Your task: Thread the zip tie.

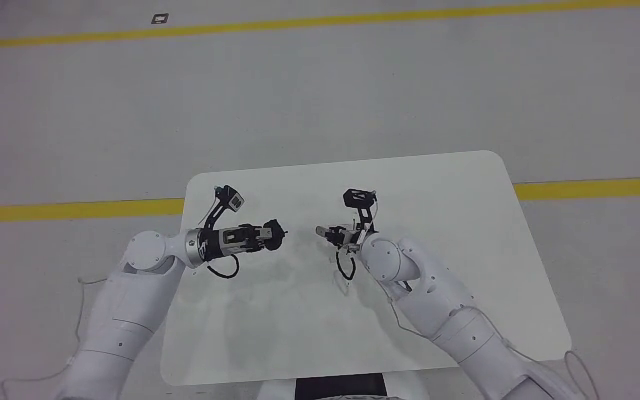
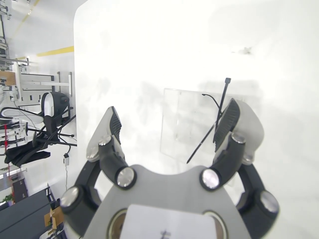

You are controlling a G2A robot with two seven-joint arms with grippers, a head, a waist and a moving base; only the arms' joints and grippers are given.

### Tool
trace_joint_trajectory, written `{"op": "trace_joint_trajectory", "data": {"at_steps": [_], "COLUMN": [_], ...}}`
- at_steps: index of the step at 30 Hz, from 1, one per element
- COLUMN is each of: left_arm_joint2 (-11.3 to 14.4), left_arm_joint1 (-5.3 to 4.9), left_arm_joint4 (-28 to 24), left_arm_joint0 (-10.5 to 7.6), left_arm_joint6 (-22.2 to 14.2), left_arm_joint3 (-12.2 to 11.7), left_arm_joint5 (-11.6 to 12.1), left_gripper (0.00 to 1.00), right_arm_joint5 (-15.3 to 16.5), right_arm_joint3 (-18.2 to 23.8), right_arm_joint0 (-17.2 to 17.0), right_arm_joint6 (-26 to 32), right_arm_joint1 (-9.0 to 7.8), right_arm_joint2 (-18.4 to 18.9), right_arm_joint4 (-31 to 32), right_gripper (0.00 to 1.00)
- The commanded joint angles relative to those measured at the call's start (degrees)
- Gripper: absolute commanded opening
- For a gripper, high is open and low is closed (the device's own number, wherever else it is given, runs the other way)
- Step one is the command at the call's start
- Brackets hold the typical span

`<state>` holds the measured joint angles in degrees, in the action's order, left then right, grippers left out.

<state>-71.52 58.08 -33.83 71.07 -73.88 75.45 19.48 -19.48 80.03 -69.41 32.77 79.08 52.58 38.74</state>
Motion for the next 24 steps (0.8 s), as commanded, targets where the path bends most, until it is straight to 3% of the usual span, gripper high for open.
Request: {"op": "trace_joint_trajectory", "data": {"at_steps": [1, 6, 15, 24], "left_arm_joint2": [0.0, 0.0, 0.0, 0.0], "left_arm_joint1": [0.0, 0.0, 0.0, 0.0], "left_arm_joint4": [0.0, 0.0, 0.0, 0.0], "left_arm_joint0": [0.0, 0.0, 0.0, 0.0], "left_arm_joint6": [0.0, 0.0, 0.0, 0.0], "left_arm_joint3": [0.0, 0.0, 0.0, 0.0], "left_arm_joint5": [0.0, 0.0, 0.0, 0.0], "left_gripper": [0.0, 0.0, 0.0, 0.0], "right_arm_joint5": [0.0, 0.0, 0.0, 0.0], "right_arm_joint3": [-0.1, -0.3, -0.45, -0.61], "right_arm_joint0": [-0.1, -0.17, -0.51, -1.08], "right_arm_joint6": [0.04, 0.54, 0.99, 1.57], "right_arm_joint1": [0.17, 0.54, 1.14, 1.59], "right_arm_joint2": [0.21, 0.79, 1.59, 2.49], "right_arm_joint4": [0.53, 0.94, 2.44, 3.82], "right_gripper": [1.0, 1.0, 0.5, 0.44]}}
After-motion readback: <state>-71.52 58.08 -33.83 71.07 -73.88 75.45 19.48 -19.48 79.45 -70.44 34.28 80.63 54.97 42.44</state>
